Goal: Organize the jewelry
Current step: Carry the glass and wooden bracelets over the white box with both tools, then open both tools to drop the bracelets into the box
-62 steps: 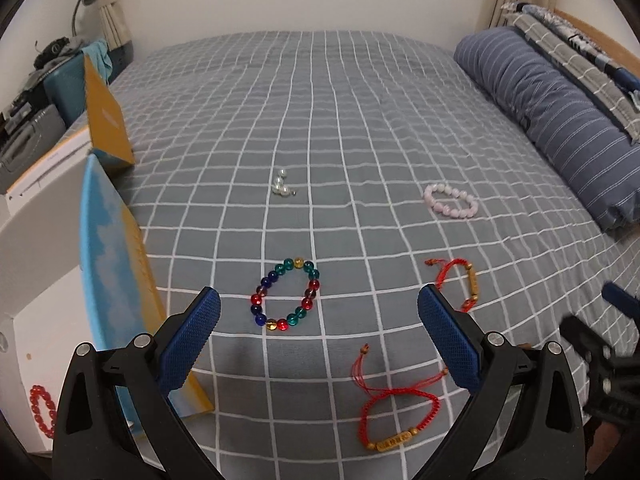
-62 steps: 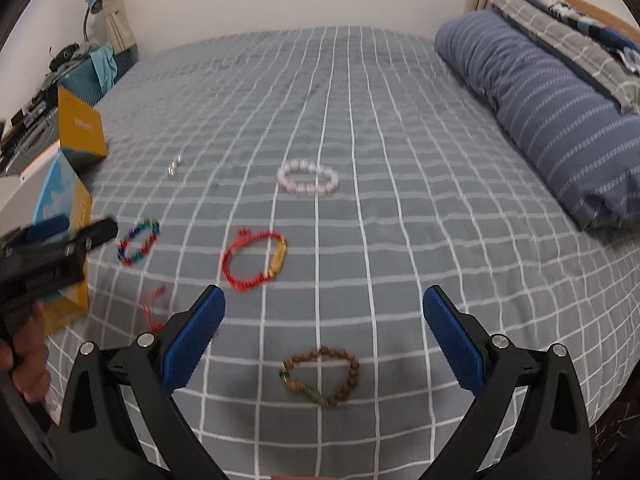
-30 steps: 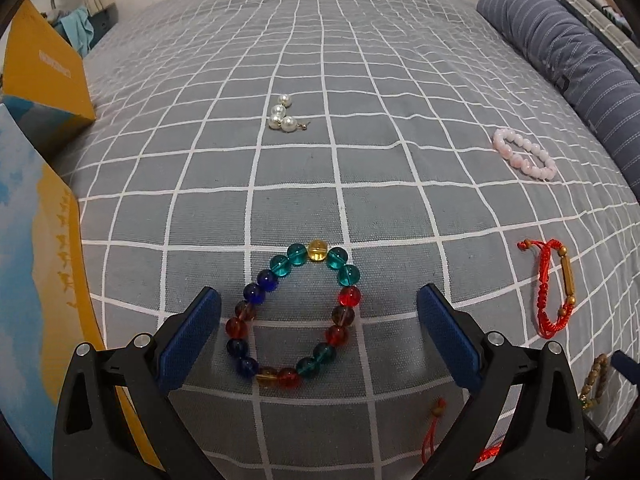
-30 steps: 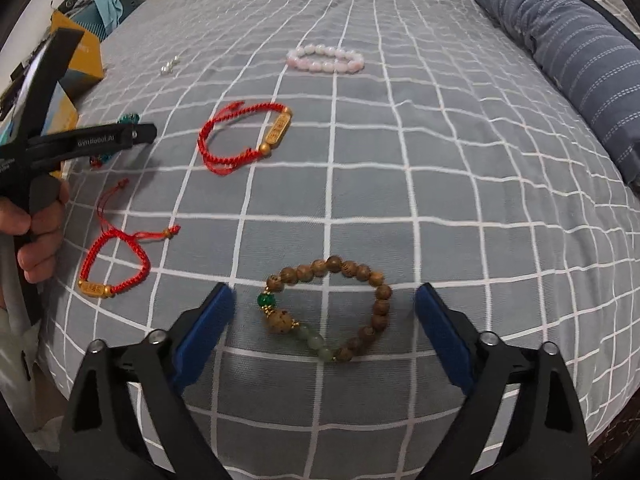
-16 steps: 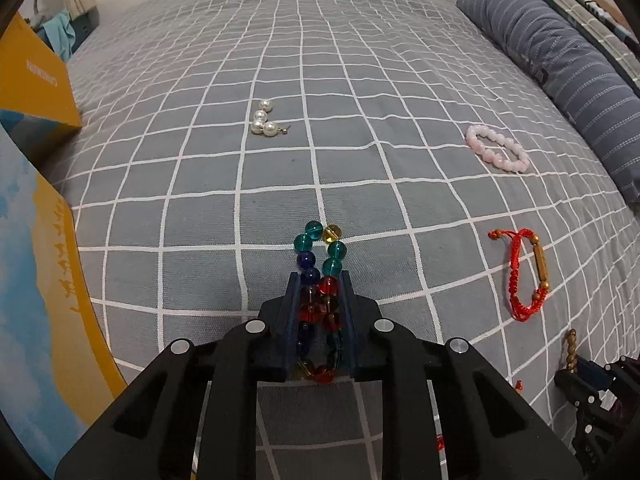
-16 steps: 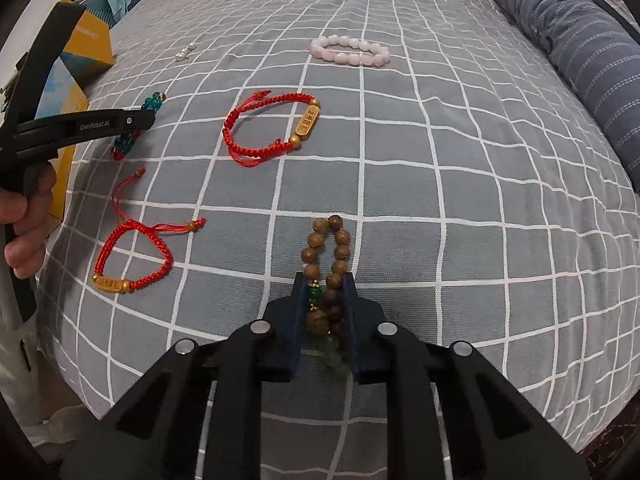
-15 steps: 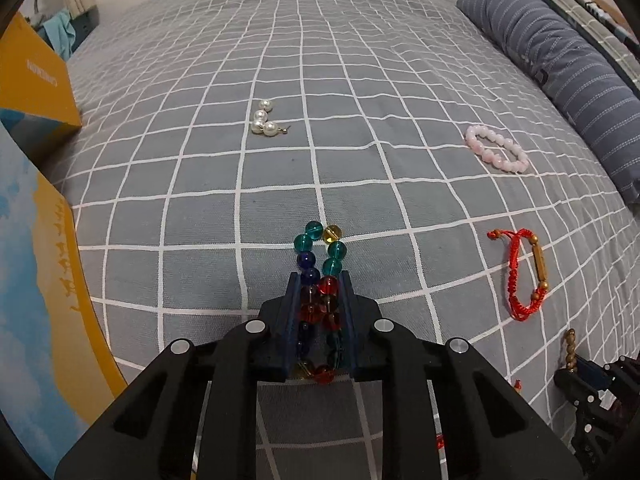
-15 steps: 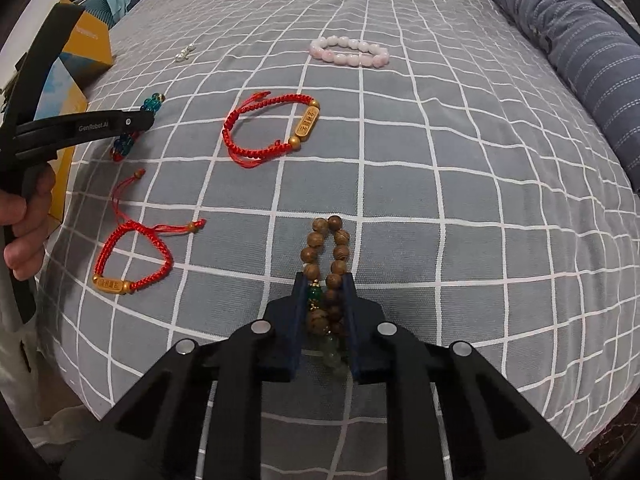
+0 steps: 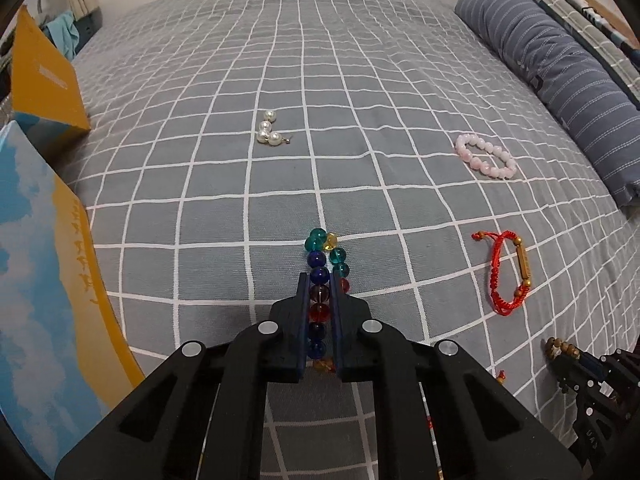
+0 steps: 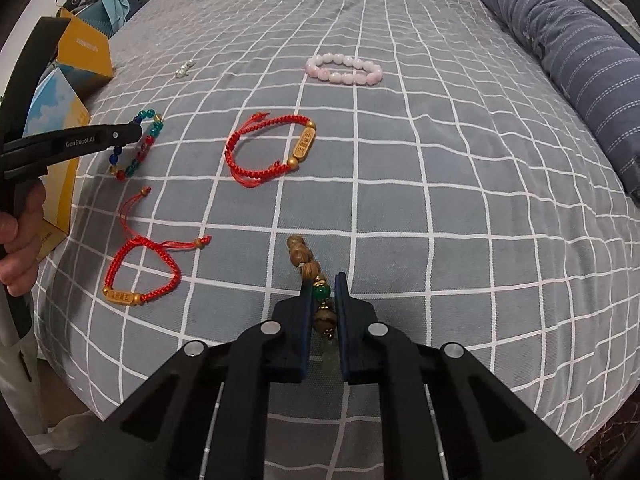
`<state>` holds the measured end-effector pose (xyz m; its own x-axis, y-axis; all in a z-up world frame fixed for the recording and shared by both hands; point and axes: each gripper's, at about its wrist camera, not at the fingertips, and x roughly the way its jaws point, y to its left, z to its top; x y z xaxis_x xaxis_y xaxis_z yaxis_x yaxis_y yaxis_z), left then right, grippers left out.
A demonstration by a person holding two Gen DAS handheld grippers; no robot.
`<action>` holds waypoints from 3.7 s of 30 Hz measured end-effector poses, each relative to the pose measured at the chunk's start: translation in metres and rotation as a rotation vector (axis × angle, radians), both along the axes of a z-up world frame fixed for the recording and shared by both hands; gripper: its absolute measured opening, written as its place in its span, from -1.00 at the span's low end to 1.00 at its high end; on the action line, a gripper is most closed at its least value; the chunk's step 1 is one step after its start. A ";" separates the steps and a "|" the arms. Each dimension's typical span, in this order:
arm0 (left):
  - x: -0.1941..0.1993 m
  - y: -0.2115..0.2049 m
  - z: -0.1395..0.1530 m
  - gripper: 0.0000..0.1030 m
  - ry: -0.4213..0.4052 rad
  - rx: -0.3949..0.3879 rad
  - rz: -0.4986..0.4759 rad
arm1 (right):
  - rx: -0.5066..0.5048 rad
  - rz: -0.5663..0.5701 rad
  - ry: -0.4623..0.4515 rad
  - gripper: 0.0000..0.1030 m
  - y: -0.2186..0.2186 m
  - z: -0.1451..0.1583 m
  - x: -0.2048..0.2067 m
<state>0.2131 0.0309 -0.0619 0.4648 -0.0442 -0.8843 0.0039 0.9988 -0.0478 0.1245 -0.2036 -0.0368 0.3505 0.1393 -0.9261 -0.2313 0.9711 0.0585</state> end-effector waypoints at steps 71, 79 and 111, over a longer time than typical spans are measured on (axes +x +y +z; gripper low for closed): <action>-0.164 0.189 0.170 -0.83 -0.230 0.013 0.406 | 0.189 0.313 -0.246 -0.81 0.229 0.156 0.008; -0.197 0.242 0.156 -0.83 -0.206 0.031 0.524 | 0.205 0.413 -0.236 -0.81 0.311 0.152 -0.014; -0.216 0.303 0.064 -0.81 -0.048 0.007 0.641 | 0.117 0.461 -0.072 -0.76 0.387 0.066 -0.016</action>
